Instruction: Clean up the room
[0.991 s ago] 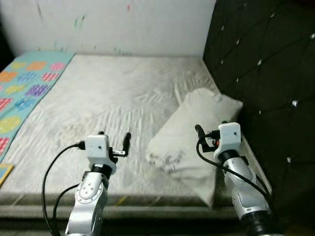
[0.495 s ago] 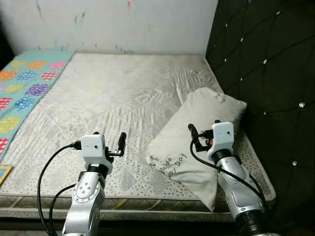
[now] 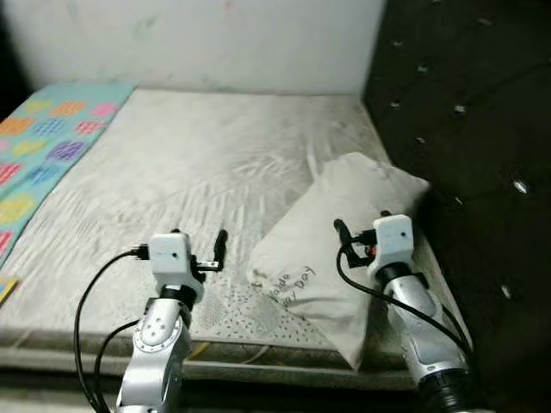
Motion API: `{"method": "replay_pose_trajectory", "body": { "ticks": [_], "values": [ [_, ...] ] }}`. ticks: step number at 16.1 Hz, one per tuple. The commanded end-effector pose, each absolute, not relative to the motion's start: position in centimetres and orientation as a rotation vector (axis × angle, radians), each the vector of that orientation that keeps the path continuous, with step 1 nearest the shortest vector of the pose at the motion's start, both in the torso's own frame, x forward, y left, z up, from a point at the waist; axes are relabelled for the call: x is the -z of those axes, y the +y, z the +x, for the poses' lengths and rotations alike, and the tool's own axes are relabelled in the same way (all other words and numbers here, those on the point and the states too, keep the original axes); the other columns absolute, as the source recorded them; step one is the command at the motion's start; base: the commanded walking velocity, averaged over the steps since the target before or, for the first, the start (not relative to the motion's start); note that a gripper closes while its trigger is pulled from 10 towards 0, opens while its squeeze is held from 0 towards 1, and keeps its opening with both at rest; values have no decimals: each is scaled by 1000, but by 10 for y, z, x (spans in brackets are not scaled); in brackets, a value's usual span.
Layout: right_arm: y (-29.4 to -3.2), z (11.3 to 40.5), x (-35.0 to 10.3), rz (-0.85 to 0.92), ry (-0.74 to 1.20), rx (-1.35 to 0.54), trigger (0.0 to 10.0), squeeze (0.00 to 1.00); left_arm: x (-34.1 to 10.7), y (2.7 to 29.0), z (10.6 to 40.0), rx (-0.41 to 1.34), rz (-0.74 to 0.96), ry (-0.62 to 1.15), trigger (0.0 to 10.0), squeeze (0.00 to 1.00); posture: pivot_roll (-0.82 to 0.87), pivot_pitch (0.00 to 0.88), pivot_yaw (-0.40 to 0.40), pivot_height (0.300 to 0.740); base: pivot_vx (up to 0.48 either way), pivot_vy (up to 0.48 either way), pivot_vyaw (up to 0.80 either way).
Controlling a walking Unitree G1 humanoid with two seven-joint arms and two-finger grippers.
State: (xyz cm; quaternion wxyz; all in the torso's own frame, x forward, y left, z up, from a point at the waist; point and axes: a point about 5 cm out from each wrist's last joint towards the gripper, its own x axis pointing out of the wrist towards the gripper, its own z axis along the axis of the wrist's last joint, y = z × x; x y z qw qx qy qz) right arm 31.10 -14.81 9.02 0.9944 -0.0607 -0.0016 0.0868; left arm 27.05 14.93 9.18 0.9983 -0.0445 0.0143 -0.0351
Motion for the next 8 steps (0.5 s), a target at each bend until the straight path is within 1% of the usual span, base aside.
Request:
{"method": "replay_pose_trajectory", "body": {
  "ticks": [1, 8],
  "values": [
    [-141, 314, -95, -115, -22, -199, 10000, 0, -89, 156, 270, 42, -76, 44, 10000, 0, -62, 0, -29, 740, 0, -352, 0],
    [-141, 314, -95, -116, -19, -205, 10000, 0, -89, 155, 270, 42, -79, 45, 10000, 0, -62, 0, -31, 740, 0, -348, 0]
  ]
}}
